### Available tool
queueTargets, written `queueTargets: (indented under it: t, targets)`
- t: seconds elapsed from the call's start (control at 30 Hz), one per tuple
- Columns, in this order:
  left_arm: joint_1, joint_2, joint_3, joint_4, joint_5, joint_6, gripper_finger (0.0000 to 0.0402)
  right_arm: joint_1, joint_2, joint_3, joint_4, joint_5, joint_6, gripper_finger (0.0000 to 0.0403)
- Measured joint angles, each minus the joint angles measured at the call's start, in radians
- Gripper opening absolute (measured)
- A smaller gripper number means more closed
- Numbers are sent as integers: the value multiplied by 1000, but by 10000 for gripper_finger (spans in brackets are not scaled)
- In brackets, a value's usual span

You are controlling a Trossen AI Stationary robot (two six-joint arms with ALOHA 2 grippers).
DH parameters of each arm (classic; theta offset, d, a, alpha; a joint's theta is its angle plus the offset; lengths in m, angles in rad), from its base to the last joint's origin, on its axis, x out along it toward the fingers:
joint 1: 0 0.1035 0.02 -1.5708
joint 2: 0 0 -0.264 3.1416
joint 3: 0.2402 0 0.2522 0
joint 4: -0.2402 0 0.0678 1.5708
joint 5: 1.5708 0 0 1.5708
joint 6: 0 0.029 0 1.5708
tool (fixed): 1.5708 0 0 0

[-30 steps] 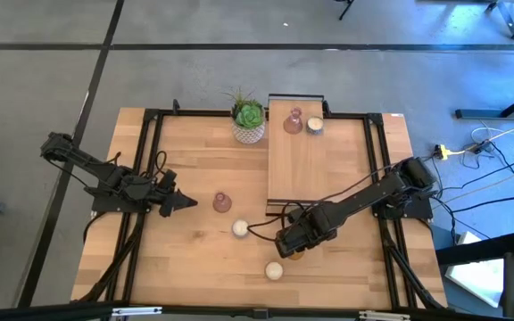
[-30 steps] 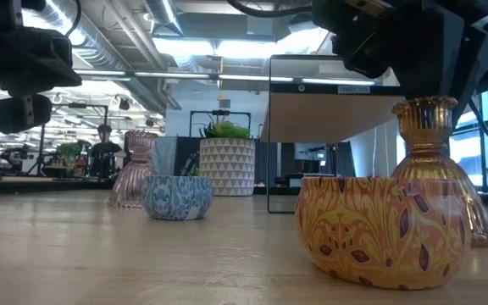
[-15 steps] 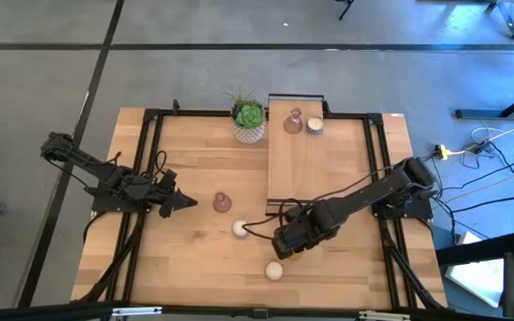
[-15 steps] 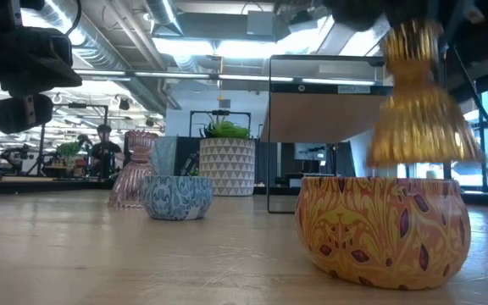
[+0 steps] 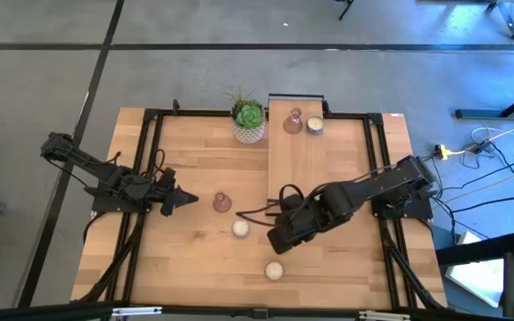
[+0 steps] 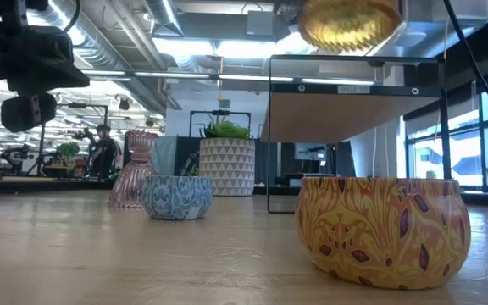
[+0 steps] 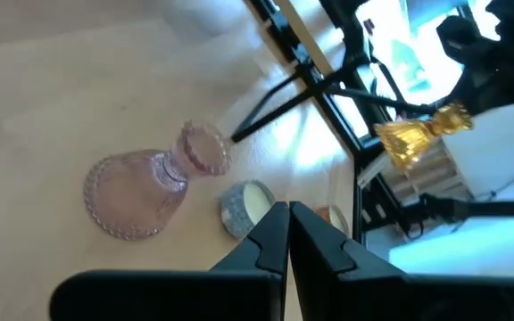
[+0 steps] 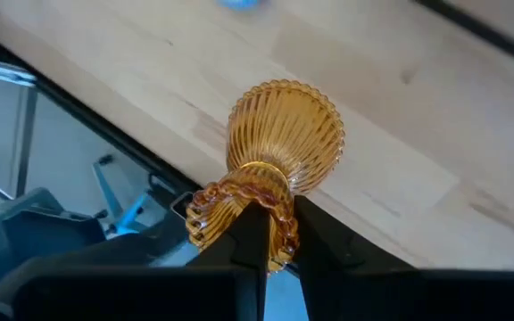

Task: Pick & Place candle stick holders
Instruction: Put the orange glass candle holder on the shelf aligned with the pink glass candle holder

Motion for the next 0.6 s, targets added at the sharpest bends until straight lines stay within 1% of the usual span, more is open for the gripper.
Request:
queueTargets:
  t: [0.13, 0.2, 0.33, 0.43, 0.6]
  targets:
    - [0, 0, 0, 20, -77, -36, 6, -28, 0, 83, -65, 28, -44, 46]
    - [0, 0, 0, 46, -94, -35, 6, -47, 0, 125, -113, 48, -62, 46]
    - [0, 0, 0, 83, -70, 10, 6, -96, -1, 207, -209, 75, -112, 46]
    - [0, 0, 0, 82, -45, 14, 6, -148, -1, 270, -287, 88, -165, 46]
    - [0, 0, 0, 86, -18, 15, 6, -254, -3, 330, -289, 90, -280, 46]
